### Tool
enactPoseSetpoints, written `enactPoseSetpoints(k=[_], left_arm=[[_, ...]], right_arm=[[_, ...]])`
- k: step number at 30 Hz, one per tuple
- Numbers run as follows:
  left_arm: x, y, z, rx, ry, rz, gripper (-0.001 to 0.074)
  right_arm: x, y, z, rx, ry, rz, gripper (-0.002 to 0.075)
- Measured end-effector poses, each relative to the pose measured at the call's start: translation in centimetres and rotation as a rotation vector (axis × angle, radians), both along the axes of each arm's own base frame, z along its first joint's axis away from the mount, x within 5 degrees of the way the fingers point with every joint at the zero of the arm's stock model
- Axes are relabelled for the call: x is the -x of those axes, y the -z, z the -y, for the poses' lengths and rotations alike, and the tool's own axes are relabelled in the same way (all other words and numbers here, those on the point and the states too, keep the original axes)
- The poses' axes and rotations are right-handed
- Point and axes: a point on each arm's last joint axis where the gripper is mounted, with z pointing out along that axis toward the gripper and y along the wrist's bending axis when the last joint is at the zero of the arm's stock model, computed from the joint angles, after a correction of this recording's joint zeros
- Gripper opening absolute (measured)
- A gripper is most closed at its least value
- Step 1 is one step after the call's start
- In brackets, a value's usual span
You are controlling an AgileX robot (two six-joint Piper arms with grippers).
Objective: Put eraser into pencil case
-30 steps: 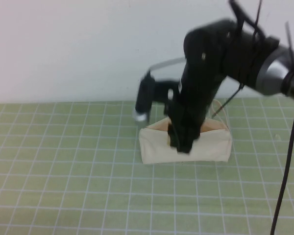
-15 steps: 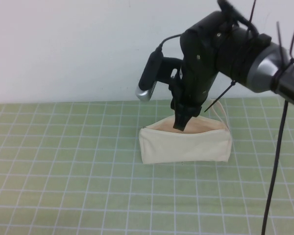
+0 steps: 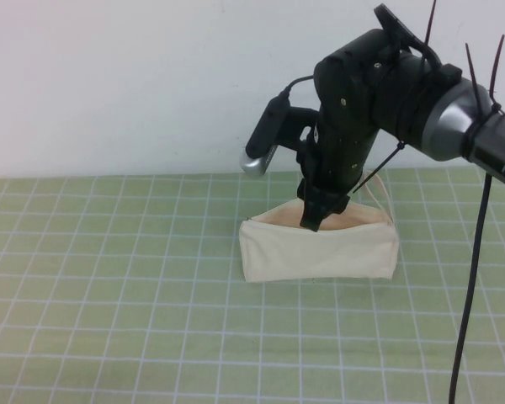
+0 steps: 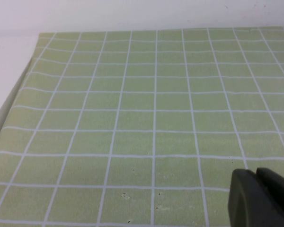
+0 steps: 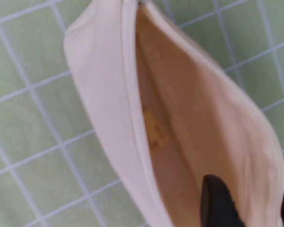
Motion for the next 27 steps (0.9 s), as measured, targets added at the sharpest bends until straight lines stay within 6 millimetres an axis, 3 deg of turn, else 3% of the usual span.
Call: enactPoseSetpoints(k=[4,7,13,19,21,27], left_arm=[[0.0,0.0,0.0,0.0,0.0,0.002,-0.0001],[0.0,0.0,0.0,0.0,0.0,0.002,-0.0001],[0.0,0.0,0.0,0.0,0.0,0.002,-0.0001],[0.0,0.0,0.0,0.0,0.0,0.002,-0.0001],[0.0,0.0,0.0,0.0,0.0,0.002,-0.0002],[0.0,0.0,0.0,0.0,0.0,0.002,-0.0001]], right_arm=[[0.6,-0.2,0.4,0.028,0.019,-0.051,0.0287],[1.2,-1.6,0.9,0.013,0.061,-0.061,0.0242],[4.1,-8.5,2.0,-0.187,0.067,-0.01,0.0037],[8.8,-16.1,3.8,-0.377,0.001,0.077,0.0002],[10.2,-17.6,4.5,-0.412,-0.012,0.094,0.0],[14.7,-18.1,7.4,-0.438,-0.014,0.101,0.0]])
